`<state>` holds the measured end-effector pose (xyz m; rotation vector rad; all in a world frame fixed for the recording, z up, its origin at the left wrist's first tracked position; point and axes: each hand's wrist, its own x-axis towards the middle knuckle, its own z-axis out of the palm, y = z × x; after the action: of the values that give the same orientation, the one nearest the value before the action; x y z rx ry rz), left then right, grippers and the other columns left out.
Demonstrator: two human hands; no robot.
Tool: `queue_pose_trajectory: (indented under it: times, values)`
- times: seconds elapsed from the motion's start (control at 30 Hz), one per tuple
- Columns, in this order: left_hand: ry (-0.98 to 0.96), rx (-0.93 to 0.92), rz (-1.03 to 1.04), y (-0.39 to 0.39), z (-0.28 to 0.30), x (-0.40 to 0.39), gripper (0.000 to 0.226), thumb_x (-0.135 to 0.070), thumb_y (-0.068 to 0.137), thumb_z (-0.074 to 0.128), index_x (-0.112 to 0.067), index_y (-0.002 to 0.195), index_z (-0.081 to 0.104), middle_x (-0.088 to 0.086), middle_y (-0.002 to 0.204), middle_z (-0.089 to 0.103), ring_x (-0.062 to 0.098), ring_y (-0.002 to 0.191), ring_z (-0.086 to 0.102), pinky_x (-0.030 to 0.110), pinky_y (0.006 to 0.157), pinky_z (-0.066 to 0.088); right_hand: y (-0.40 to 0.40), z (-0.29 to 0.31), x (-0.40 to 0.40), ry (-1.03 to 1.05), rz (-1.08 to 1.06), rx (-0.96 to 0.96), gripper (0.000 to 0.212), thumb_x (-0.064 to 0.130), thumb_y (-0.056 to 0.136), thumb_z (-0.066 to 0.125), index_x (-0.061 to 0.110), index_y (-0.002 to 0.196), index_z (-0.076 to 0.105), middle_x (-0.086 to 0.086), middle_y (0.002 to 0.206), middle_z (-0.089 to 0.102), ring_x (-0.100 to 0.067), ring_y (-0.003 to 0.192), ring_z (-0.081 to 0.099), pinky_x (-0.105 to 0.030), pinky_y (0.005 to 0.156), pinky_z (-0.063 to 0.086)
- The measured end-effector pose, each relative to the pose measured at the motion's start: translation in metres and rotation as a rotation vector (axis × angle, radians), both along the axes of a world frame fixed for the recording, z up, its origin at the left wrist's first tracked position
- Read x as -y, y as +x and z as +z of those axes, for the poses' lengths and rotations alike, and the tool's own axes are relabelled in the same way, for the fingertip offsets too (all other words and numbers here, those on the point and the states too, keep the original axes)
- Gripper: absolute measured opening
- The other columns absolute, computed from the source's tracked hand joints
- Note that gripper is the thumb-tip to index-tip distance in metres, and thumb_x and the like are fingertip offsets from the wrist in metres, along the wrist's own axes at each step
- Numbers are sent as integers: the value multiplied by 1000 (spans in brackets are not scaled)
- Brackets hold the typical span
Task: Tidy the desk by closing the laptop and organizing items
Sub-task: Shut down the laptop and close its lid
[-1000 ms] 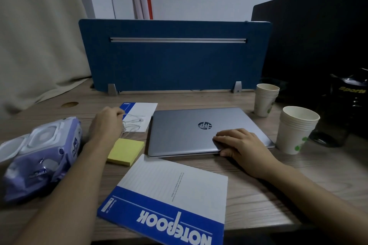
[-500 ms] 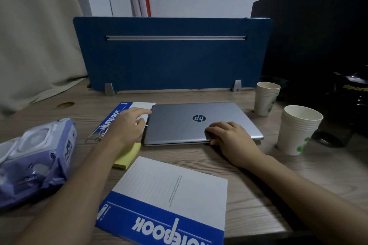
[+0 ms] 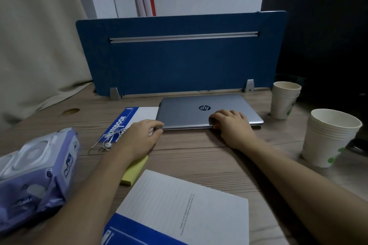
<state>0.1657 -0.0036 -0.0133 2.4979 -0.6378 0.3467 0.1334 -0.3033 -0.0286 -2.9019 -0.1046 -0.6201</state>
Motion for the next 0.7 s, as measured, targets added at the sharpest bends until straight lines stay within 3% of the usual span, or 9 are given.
queue_pose_trajectory:
  times: [0.3, 0.7]
  values:
    - [34, -9, 34, 13, -2, 1, 35, -36, 97, 53, -31, 131, 59, -6, 138, 58, 12, 121, 52, 27, 93, 39, 45, 4, -1, -10, -60, -11, 26, 29, 95, 52, 35, 119, 58, 4, 133, 55, -26, 122, 47, -47, 104, 35]
    - [-6, -20, 66, 13, 0, -1, 33, -34, 97, 55, -30, 129, 61, -4, 138, 58, 14, 120, 52, 27, 89, 37, 51, 6, 0, -52, -85, 10, 27, 28, 96, 52, 27, 121, 60, -1, 130, 56, -28, 117, 49, -41, 90, 44]
